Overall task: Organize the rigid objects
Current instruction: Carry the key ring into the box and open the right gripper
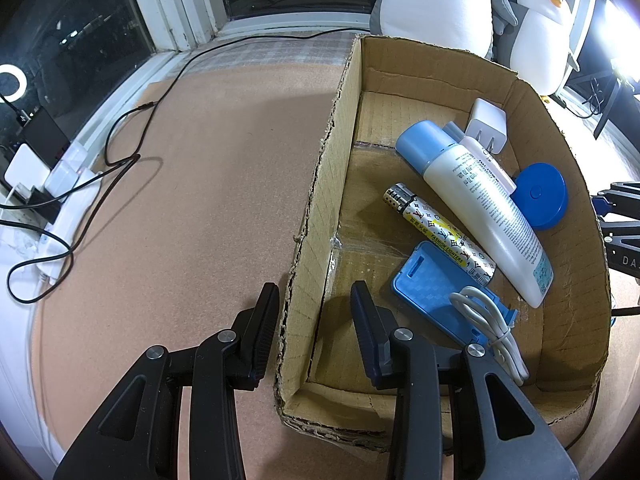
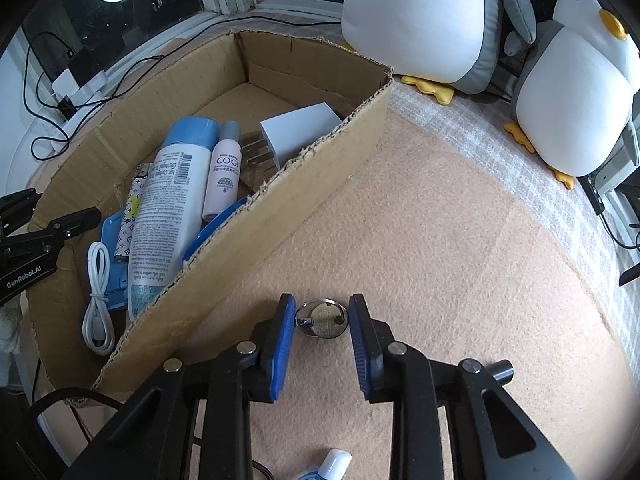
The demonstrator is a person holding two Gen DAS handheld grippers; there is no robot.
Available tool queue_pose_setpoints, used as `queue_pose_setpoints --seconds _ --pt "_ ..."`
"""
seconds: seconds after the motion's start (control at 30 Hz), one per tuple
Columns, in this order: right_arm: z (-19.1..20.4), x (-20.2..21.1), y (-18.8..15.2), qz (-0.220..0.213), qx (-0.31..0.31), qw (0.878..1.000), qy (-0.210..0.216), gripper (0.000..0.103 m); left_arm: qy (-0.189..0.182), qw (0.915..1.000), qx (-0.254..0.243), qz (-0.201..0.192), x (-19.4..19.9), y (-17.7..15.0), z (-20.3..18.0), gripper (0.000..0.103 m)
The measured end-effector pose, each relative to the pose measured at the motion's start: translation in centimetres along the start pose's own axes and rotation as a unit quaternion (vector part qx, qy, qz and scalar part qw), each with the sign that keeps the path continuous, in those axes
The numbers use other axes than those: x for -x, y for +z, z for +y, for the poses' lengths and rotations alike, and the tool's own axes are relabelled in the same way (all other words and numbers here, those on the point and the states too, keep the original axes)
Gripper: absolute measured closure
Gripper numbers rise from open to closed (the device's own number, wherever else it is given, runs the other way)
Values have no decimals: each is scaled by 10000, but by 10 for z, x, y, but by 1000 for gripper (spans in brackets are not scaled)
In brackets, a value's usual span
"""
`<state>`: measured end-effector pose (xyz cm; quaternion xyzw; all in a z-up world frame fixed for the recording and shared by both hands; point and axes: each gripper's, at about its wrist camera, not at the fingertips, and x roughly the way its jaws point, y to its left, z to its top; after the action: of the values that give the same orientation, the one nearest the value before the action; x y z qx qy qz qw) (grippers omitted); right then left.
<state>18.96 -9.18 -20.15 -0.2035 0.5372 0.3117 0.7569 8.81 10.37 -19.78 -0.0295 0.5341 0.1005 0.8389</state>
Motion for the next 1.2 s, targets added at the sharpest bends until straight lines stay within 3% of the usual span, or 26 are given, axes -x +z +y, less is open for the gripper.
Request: queue_pose_setpoints --seconds 0.77,1.2 --pt "6 59 -8 -557 52 9984 -122 79 3 10000 -3 0 0 0 0 67" --pt "46 102 12 -1017 363 9939 241 79 3 10000 -1 -1 0 0 0 67"
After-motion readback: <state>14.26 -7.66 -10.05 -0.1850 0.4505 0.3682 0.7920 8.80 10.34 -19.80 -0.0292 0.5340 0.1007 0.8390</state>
